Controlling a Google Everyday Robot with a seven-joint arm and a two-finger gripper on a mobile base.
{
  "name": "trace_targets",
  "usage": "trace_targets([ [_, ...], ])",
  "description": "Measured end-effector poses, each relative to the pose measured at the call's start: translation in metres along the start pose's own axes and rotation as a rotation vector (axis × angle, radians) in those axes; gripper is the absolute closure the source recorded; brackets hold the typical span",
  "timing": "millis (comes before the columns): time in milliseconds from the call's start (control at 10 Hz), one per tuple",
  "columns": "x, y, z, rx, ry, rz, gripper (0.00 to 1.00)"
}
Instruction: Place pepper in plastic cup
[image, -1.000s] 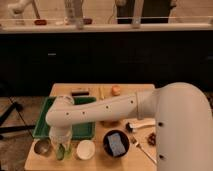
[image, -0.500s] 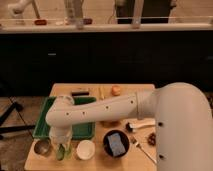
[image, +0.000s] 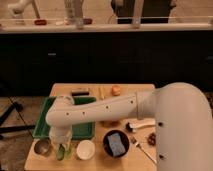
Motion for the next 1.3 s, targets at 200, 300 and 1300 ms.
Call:
trace_targets([
  [200,0.0000,0.0000,0.0000,0.000,0.000,0.000,0.67],
  [300,0.0000,0.0000,0.0000,0.000,0.000,0.000,0.57],
  [1300,-0.0001,-0.0001,0.0000,0.000,0.000,0.000,0.20],
])
